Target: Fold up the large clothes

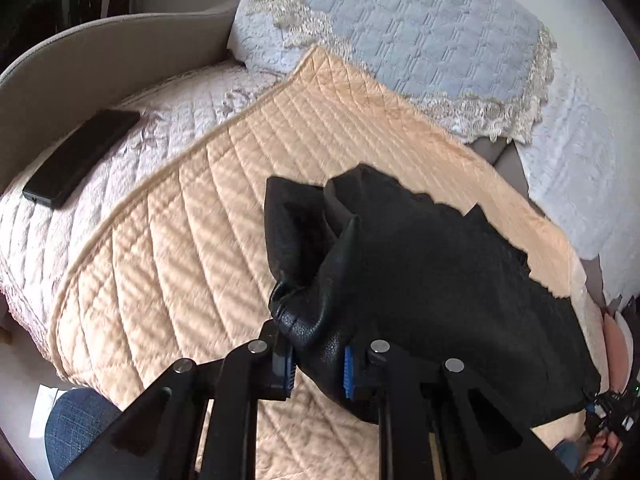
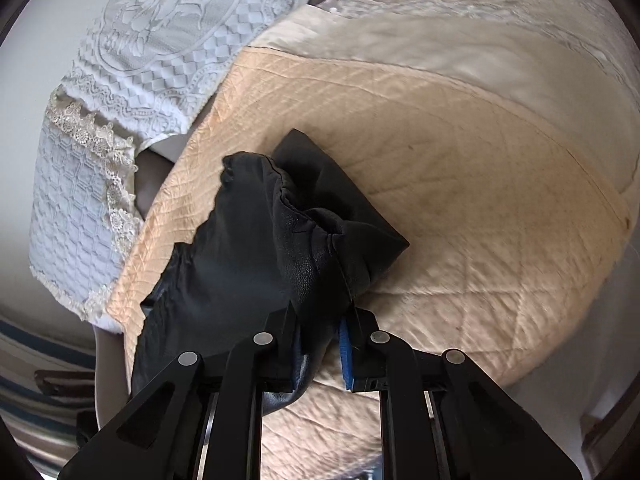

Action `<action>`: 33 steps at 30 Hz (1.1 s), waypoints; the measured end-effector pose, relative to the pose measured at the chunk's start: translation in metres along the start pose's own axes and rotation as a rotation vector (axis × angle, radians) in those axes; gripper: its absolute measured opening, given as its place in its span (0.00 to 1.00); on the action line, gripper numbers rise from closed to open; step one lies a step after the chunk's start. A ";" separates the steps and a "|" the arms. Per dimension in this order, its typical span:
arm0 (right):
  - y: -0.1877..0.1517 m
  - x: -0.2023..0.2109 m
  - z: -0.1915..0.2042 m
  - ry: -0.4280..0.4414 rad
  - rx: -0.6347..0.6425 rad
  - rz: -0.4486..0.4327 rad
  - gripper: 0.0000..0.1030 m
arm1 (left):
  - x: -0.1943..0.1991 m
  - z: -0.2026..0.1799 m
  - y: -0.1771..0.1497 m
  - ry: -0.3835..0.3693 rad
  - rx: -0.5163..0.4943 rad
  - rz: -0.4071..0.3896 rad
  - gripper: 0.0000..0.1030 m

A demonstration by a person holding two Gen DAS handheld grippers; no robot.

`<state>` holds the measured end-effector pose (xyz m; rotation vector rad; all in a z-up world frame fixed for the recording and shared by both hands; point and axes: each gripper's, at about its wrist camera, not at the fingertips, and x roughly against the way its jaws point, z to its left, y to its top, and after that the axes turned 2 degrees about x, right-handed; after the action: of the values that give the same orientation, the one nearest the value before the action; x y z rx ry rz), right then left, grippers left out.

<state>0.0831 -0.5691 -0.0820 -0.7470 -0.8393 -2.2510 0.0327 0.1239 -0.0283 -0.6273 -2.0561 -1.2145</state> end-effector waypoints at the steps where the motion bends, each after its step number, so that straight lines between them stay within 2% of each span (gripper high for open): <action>1: 0.002 -0.003 0.002 -0.011 0.011 0.004 0.16 | -0.004 0.001 -0.001 0.004 -0.005 0.007 0.18; 5: 0.005 -0.002 0.014 -0.039 0.079 0.012 0.20 | -0.006 -0.003 0.001 0.013 -0.023 0.013 0.21; 8: 0.000 0.015 0.015 -0.058 0.124 -0.005 0.24 | 0.007 -0.002 0.002 -0.002 -0.044 0.013 0.27; 12: -0.003 0.052 0.021 -0.072 0.224 -0.098 0.24 | 0.030 0.006 -0.004 -0.001 -0.055 0.004 0.31; 15: -0.003 0.064 0.042 -0.005 0.333 -0.141 0.24 | 0.049 0.002 -0.003 0.019 -0.090 -0.070 0.31; 19: -0.007 0.038 0.080 0.070 0.548 -0.119 0.24 | 0.059 -0.032 0.006 -0.045 -0.207 -0.160 0.31; 21: -0.003 0.013 0.088 0.042 0.602 -0.089 0.24 | 0.050 -0.050 0.008 -0.086 -0.273 -0.182 0.31; 23: 0.007 -0.014 0.088 0.012 0.633 -0.047 0.24 | 0.029 -0.063 0.011 -0.086 -0.309 -0.167 0.31; 24: 0.014 -0.026 0.084 -0.015 0.623 -0.014 0.24 | 0.018 -0.066 0.012 -0.079 -0.319 -0.157 0.31; 25: 0.025 -0.035 0.075 0.008 0.570 0.043 0.24 | 0.006 -0.068 0.013 -0.068 -0.329 -0.150 0.31; 27: 0.044 -0.048 0.060 0.025 0.485 0.089 0.22 | -0.022 -0.062 0.016 -0.026 -0.316 -0.099 0.31; 29: 0.053 -0.054 0.051 -0.027 0.479 0.106 0.16 | -0.047 -0.050 0.015 0.017 -0.301 -0.049 0.31; 30: 0.056 -0.056 0.050 -0.040 0.493 0.104 0.13 | -0.052 -0.046 0.013 0.016 -0.301 -0.054 0.31; 33: 0.055 -0.051 0.053 -0.083 0.567 0.078 0.12 | -0.049 -0.046 0.014 0.019 -0.308 -0.058 0.30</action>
<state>0.1697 -0.5476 -0.0625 -0.5876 -1.3802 -1.7860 0.0881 0.0855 -0.0404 -0.6972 -1.8985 -1.5823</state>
